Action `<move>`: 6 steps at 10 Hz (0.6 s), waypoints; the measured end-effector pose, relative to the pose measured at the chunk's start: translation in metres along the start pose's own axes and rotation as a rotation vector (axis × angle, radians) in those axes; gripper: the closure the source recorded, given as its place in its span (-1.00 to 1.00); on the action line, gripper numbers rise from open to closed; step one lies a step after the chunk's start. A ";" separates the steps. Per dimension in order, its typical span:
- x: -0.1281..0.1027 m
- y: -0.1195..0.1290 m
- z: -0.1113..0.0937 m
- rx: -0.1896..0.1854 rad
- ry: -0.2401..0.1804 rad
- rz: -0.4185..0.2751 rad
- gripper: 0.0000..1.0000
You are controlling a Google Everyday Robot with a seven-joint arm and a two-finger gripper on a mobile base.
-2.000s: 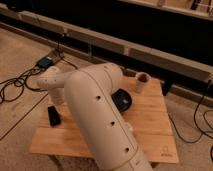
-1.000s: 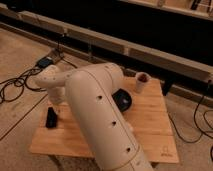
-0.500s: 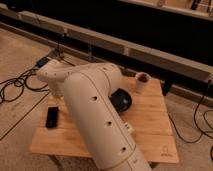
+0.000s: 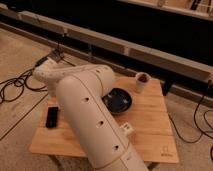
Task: Push the eraser across the table
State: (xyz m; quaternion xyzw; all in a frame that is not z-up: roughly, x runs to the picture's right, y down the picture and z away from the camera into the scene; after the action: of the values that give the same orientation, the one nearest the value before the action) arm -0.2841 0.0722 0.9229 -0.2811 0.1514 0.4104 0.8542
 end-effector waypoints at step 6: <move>-0.005 0.014 0.012 0.002 0.007 -0.039 -0.30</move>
State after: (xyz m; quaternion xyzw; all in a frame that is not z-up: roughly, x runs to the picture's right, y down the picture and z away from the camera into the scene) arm -0.2979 0.0832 0.9303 -0.2847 0.1495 0.3926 0.8617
